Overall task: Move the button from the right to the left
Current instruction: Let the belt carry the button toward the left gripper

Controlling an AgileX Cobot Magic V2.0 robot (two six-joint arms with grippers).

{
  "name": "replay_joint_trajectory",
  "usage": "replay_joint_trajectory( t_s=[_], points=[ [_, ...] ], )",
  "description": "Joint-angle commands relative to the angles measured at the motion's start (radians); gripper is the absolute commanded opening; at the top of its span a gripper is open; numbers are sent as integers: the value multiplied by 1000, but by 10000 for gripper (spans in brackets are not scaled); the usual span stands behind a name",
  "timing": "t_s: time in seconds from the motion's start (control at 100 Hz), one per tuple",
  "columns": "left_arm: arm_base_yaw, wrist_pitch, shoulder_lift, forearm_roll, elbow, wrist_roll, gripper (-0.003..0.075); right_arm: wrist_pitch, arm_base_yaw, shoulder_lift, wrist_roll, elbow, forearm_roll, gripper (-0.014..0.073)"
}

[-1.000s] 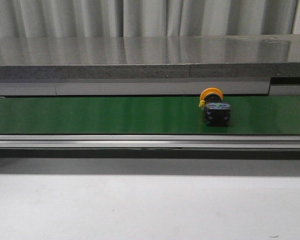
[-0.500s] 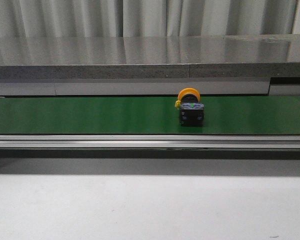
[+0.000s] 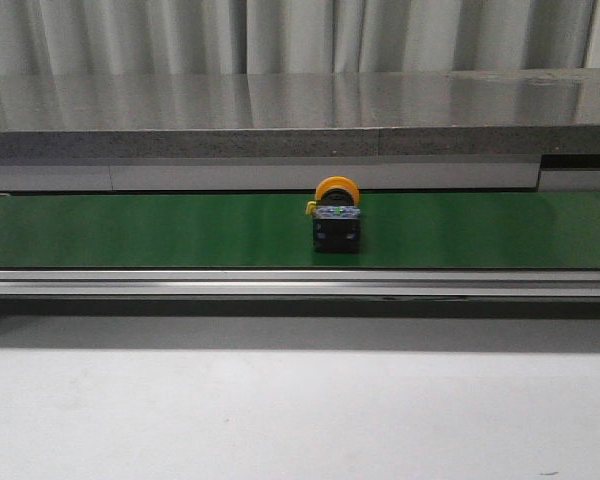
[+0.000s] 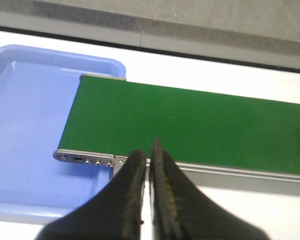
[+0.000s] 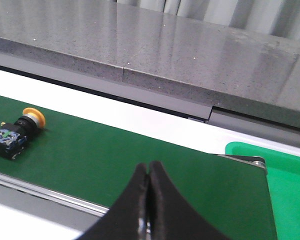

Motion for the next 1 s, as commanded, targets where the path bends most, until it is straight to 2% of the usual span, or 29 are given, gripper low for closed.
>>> replay_joint_trajectory(
  t_s=[0.0,0.38,0.47,0.67,0.74,0.81,0.99],
  points=[
    [3,3,93,-14,-100,-8,5,-65,0,3,-7,-27,13,-67],
    [3,60,285,-14,-147,-2,25,-65,0,3,-7,-27,13,-67],
    [3,61,298,-14,-147,-2,115,-65,0,3,-7,-27,13,-67],
    [3,43,305,-14,-147,-2,487,-65,0,3,-7,-27,13,-67],
    [3,31,305,-14,-147,-2,582,-65,0,3,-7,-27,13,-67],
    [3,29,305,-14,-147,-2,622,-65,0,3,-7,-27,13,-67],
    [-2,33,334,-84,-152,20,624,-65,0,3,-7,-27,13,-67]
  ],
)
